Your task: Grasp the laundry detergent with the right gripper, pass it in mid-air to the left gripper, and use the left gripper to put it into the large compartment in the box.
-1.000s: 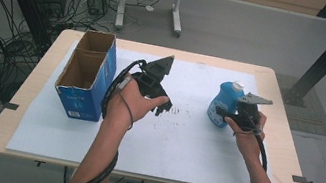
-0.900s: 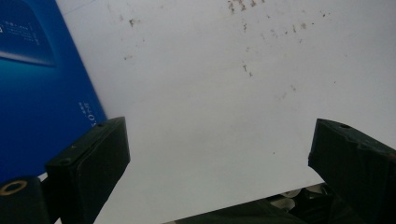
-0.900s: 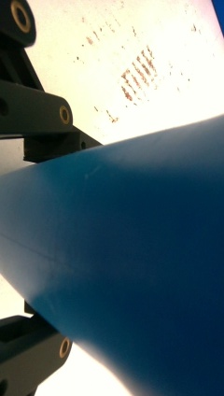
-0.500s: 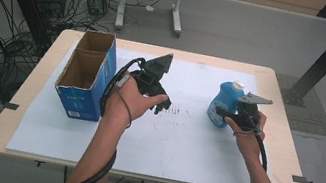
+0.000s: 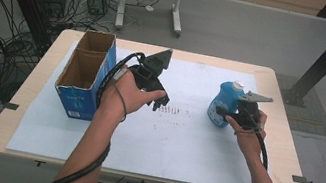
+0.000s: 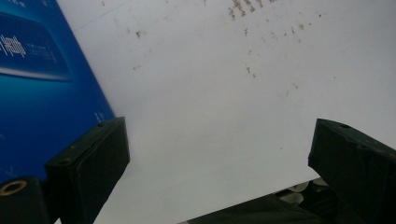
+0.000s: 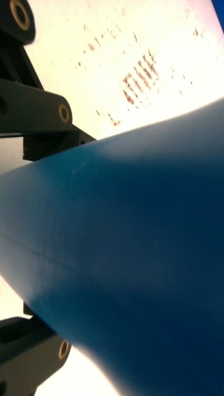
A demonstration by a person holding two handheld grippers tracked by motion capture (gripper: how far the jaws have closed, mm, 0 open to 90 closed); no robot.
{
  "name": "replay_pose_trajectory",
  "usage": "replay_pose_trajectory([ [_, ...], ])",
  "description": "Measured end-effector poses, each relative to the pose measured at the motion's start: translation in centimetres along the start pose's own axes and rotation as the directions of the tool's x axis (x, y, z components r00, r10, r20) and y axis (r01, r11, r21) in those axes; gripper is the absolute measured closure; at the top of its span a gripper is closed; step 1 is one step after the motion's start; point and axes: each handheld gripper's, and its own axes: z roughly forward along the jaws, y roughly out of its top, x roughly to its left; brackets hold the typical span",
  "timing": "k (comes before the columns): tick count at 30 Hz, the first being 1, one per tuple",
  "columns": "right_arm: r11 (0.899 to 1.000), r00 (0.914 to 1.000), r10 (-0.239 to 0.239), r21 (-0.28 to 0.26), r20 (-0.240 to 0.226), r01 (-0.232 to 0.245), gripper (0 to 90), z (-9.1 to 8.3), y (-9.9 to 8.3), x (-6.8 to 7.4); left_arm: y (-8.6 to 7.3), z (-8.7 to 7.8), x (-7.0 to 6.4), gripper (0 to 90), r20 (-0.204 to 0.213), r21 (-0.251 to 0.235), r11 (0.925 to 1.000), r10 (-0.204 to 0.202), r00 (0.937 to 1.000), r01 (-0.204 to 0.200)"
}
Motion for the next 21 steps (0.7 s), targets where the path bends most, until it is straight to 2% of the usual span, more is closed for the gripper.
replay_pose_trajectory([
  [1,1.0,0.9999,-0.002,0.017,-0.012,0.002,43.5,-0.1,0.3,0.0,0.0,-0.2,0.1,5.5,0.001,-0.003,0.9999,0.011,0.9999,-0.011],
  [2,1.0,0.9999,-0.007,0.019,-0.015,0.007,43.5,-0.2,0.5,0.0,0.1,-0.6,0.5,5.4,0.004,-0.01,0.9992,0.04,0.9992,-0.04],
  [5,0.999,0.9994,-0.027,0.029,-0.02,0.027,43.5,-0.3,1.2,0.1,0.2,-1.3,1.0,5.5,0.022,-0.024,0.9971,0.073,0.9971,-0.072],
  [7,0.998,0.9986,-0.046,0.035,-0.026,0.047,43.4,-0.3,2.0,0.3,0.3,-1.8,1.3,5.5,0.024,-0.028,0.9936,0.11,0.9936,-0.11],
  [10,0.997,0.9966,-0.063,0.035,-0.052,0.065,43.5,-0.3,3.2,0.7,0.4,-2.6,2.0,5.5,0.02,-0.038,0.9886,0.146,0.989,-0.146],
  [15,0.993,0.9887,-0.101,0.041,-0.111,0.106,43.5,-0.1,5.5,2.0,0.4,-3.9,3.3,5.5,0.024,-0.071,0.9771,0.203,0.979,-0.201],
  [18,0.991,0.9804,-0.114,0.046,-0.16,0.123,43.5,0.2,6.7,3.0,0.3,-4.6,4.2,5.5,0.029,-0.092,0.966,0.245,0.969,-0.242],
  [19,0.991,0.9804,-0.114,0.046,-0.16,0.123,43.5,0.2,6.7,3.0,0.3,-4.6,4.2,5.5,0.029,-0.092,0.966,0.245,0.969,-0.242],
  [20,0.989,0.9725,-0.127,0.049,-0.196,0.139,43.5,0.6,7.4,3.8,0.3,-5.2,4.7,5.5,0.038,-0.109,0.9525,0.29,0.9563,-0.285],
  [21,0.989,0.9725,-0.127,0.049,-0.196,0.139,43.5,0.6,7.4,3.8,0.3,-5.2,4.7,5.6,0.038,-0.109,0.9525,0.29,0.9563,-0.285],
])
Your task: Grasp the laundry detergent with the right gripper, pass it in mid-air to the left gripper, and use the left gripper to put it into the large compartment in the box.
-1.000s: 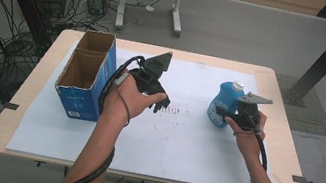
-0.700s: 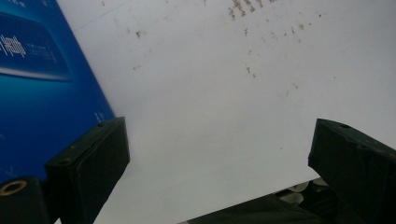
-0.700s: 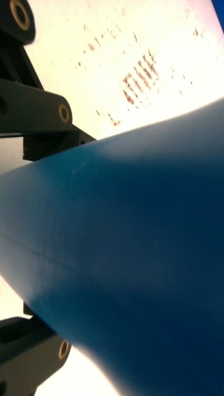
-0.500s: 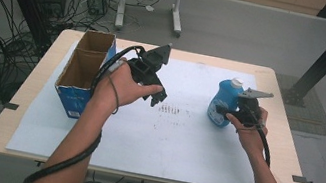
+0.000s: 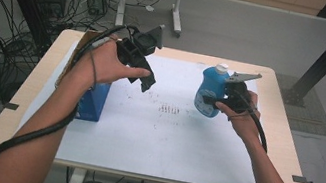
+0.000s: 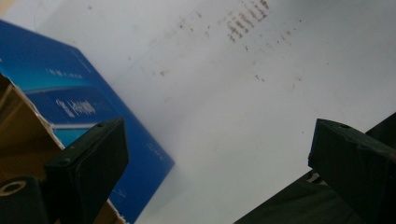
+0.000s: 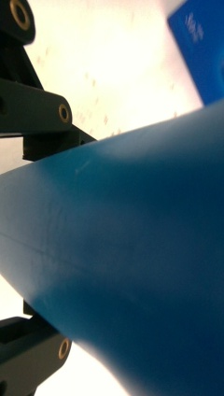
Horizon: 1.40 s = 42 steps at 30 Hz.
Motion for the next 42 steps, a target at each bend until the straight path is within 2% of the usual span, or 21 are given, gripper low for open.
replay_pose_trajectory([
  [1,1.0,0.9991,-0.017,0.011,-0.039,0.018,43.6,0.5,0.9,0.7,-0.1,-0.5,0.2,5.3,-0.025,0.002,0.9993,0.037,0.999,-0.037],
  [3,0.999,0.9963,-0.038,0.012,-0.076,0.039,43.6,1.0,1.8,1.5,-0.1,-0.9,0.5,5.1,-0.007,0.004,0.9974,0.072,0.9974,-0.072],
  [6,0.997,0.9877,-0.077,0.015,-0.136,0.079,43.5,1.8,3.0,2.8,-0.2,-1.4,0.7,4.6,-0.027,0.015,0.9913,0.131,0.991,-0.131],
  [8,0.995,0.9798,-0.095,0.015,-0.176,0.099,43.5,2.3,3.7,3.7,-0.1,-1.8,0.8,4.7,-0.044,0.012,0.9828,0.184,0.9819,-0.184],
  [11,0.989,0.9635,-0.142,0.01,-0.227,0.148,43.4,3.1,4.7,5.1,0.0,-2.4,0.8,4.7,-0.043,-0.014,0.97,0.242,0.9694,-0.243],
  [12,0.986,0.9566,-0.16,0.006,-0.243,0.167,43.4,3.3,5.0,5.6,0.0,-2.6,0.8,4.5,-0.039,-0.027,0.9635,0.265,0.9634,-0.266],
  [14,0.982,0.9445,-0.183,0.001,-0.273,0.191,43.4,3.9,5.4,6.4,0.2,-3.1,0.8,5.1,-0.017,-0.044,0.9554,0.291,0.9564,-0.292],
  [18,0.974,0.9227,-0.215,-0.003,-0.32,0.226,43.4,5.0,6.0,7.8,0.5,-3.7,0.3,5.0,-0.006,-0.026,0.9412,0.337,0.9416,-0.337],
  [19,0.973,0.9194,-0.218,-0.005,-0.328,0.229,43.5,5.1,6.1,8.0,0.6,-3.8,0.0,5.0,-0.008,-0.018,0.934,0.357,0.9342,-0.357],
  [21,0.97,0.9089,-0.232,-0.015,-0.347,0.242,43.4,5.6,6.2,8.5,0.9,-3.9,-0.5,5.1,-0.012,-0.003,0.9273,0.374,0.9272,-0.374],
  [22,0.97,0.9041,-0.234,-0.017,-0.357,0.244,43.4,5.8,6.3,8.7,1.1,-4.0,-0.8,5.0,-0.005,0.005,0.9199,0.392,0.9199,-0.392],
  [23,0.97,0.9041,-0.234,-0.017,-0.357,0.244,43.4,5.8,6.3,8.7,1.1,-4.0,-0.8,5.1,-0.005,0.005,0.9199,0.392,0.9199,-0.392],
  [24,0.969,0.898,-0.237,-0.025,-0.37,0.246,43.4,6.0,6.4,8.9,1.2,-4.0,-1.0,5.1,-0.002,-0.002,0.9141,0.405,0.9141,-0.405],
  [25,0.966,0.8844,-0.251,-0.038,-0.393,0.257,43.4,6.2,6.5,9.2,1.5,-4.0,-1.4,5.0,0.008,-0.006,0.9075,0.42,0.9075,-0.42],
  [27,0.961,0.8734,-0.267,-0.049,-0.407,0.271,43.4,6.3,6.6,9.6,1.6,-3.9,-1.6,5.0,0.008,-0.002,0.9046,0.426,0.9046,-0.426],
  [28,0.957,0.8664,-0.281,-0.054,-0.413,0.284,43.3,6.4,6.7,9.8,1.8,-3.7,-1.9,5.0,0.009,0.009,0.8987,0.438,0.8988,-0.438],
  [31,0.951,0.8462,-0.3,-0.065,-0.441,0.303,43.3,6.4,6.8,10.3,2.0,-3.5,-2.2,4.9,0.007,0.021,0.8946,0.446,0.8948,-0.446],
  [32,0.949,0.839,-0.303,-0.068,-0.452,0.307,43.3,6.4,6.9,10.4,2.1,-3.3,-2.3,4.9,0.015,0.029,0.8893,0.456,0.8897,-0.456],
  [34,0.945,0.8265,-0.314,-0.072,-0.467,0.319,43.3,6.4,6.9,10.8,2.2,-3.1,-2.5,4.9,0.027,0.036,0.8857,0.462,0.8864,-0.463],
  [36,0.939,0.8143,-0.33,-0.079,-0.478,0.334,43.4,6.5,7.0,11.1,2.3,-2.8,-2.6,4.9,0.036,0.043,0.8857,0.461,0.8867,-0.462],
  [42,0.935,0.797,-0.343,-0.099,-0.497,0.34,43.3,6.4,7.4,11.5,2.3,-2.4,-2.8,4.9,0.053,0.048,0.8769,0.476,0.8779,-0.478],
])
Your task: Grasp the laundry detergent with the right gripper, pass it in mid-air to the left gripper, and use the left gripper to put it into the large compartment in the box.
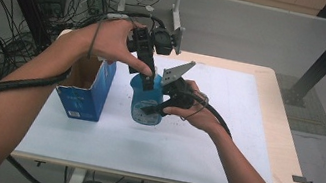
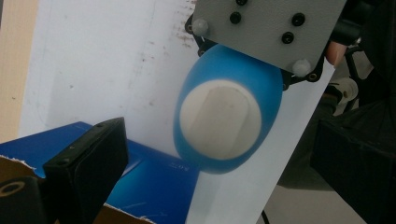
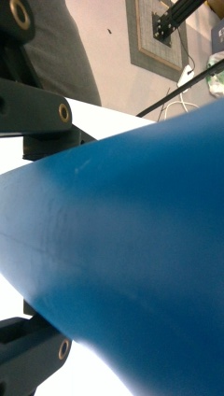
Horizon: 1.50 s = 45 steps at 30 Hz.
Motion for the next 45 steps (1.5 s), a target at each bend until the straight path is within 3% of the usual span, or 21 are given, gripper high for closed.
replay_pose_trajectory([
  [10,0.998,0.9993,-0.027,-0.052,-0.025,0.025,43.3,-0.5,0.8,0.2,0.0,0.4,-0.2,4.9,0.058,-0.018,0.9998,0.014,0.9982,-0.013],
  [28,0.996,0.9966,-0.067,-0.068,-0.048,0.063,43.2,-0.8,2.2,0.9,-0.2,1.0,-0.2,4.7,0.075,0.001,0.9996,0.027,0.9968,-0.027],
  [45,0.994,0.9958,-0.081,-0.075,-0.043,0.077,43.2,-1.0,2.2,0.8,0.2,1.3,-0.4,5.0,0.087,0.015,0.9989,0.042,0.9953,-0.044],
])
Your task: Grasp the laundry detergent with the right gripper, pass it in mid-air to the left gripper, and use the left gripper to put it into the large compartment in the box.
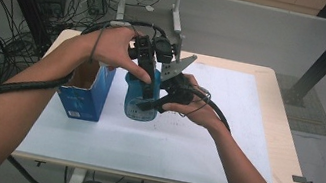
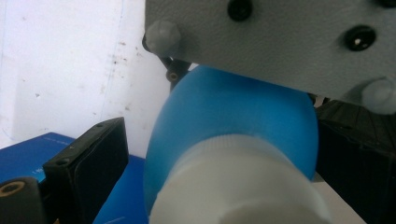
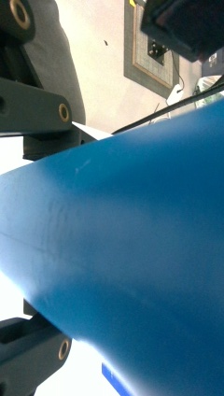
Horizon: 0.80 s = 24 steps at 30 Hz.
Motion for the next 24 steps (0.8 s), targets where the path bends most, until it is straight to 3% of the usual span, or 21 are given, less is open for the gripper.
replay_pose_trajectory([
  [24,1.0,0.9999,-0.013,-0.001,0.007,0.013,43.2,-0.39,0.01,0.09,0.2,-0.11,0.0,6.1,-0.004,0.01,0.9999,0.006,1.0,-0.006],
])
